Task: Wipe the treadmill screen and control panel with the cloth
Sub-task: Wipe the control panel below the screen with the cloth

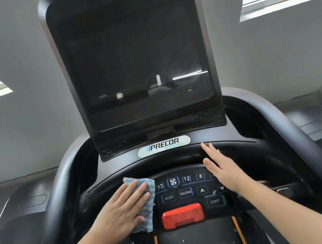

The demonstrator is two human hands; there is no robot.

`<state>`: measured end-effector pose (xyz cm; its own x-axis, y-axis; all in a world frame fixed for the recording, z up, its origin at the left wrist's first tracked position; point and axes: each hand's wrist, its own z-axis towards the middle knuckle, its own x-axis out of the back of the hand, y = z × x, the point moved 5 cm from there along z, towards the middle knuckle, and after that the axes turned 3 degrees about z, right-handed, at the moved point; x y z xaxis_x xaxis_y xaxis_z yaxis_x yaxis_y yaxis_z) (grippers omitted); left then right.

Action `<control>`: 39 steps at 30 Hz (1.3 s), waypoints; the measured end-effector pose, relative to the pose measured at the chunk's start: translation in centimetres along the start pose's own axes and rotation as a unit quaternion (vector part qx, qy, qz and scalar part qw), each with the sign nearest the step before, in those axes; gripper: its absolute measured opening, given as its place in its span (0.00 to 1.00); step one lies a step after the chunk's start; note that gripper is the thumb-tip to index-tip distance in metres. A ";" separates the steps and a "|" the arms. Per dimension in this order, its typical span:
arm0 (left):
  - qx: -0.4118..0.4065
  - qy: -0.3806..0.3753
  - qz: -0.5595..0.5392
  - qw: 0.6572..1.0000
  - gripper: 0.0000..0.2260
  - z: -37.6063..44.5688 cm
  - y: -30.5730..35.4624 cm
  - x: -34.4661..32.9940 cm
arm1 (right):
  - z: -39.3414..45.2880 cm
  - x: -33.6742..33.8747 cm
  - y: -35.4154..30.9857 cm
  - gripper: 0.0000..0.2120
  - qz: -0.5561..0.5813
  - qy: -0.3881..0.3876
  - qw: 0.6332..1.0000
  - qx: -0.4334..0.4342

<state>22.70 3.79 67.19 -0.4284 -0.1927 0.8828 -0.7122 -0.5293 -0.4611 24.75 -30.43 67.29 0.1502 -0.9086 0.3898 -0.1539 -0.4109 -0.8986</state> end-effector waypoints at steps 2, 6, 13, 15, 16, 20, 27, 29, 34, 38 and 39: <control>0.008 -0.003 -0.008 1.000 0.32 -0.5 0.2 0.0 | -0.1 0.1 0.2 0.37 -0.002 0.002 1.000 0.003; -0.034 -0.003 -0.008 0.999 0.31 3.5 1.0 1.0 | -0.3 1.3 0.5 0.34 0.037 0.014 0.999 0.021; -0.194 -0.015 0.009 0.981 0.28 17.5 8.3 3.6 | -1.6 4.8 1.3 0.27 0.076 0.065 0.995 0.011; -0.228 -0.014 0.026 0.973 0.28 19.6 10.3 4.4 | -2.2 5.2 1.6 0.28 0.077 0.071 0.994 0.010; -0.240 -0.013 0.032 0.970 0.28 20.4 11.1 4.8 | -2.4 5.3 1.8 0.29 0.079 0.071 0.994 0.010; -0.261 -0.012 0.028 0.965 0.28 21.8 13.2 6.0 | -3.2 4.8 2.6 0.30 0.070 0.077 0.994 0.024; -0.154 0.023 -0.059 0.986 0.32 18.8 11.7 5.9 | -5.6 0.9 1.2 0.30 -0.178 0.232 0.938 0.187; -0.089 0.012 -0.065 0.994 0.32 15.9 9.3 5.5 | -5.5 -1.0 1.3 0.30 -0.259 0.243 0.918 0.178; 0.112 -0.039 -0.111 0.987 0.31 9.1 1.5 3.1 | -4.0 -3.7 1.7 0.37 -0.379 0.246 0.887 0.099; 0.221 -0.078 -0.158 0.959 0.34 6.6 -2.0 1.6 | -4.2 -4.6 1.8 0.35 -0.425 0.253 0.858 0.138; 0.238 -0.083 -0.174 0.952 0.35 6.5 -2.4 1.4 | -4.5 -4.8 2.1 0.34 -0.430 0.254 0.854 0.146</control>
<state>27.48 -0.60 70.12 -0.0911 -0.0436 0.9949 -0.4451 -0.8919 -0.0799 19.34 -27.24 64.45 -0.3696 -0.2266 0.9011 0.0608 -0.9736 -0.2199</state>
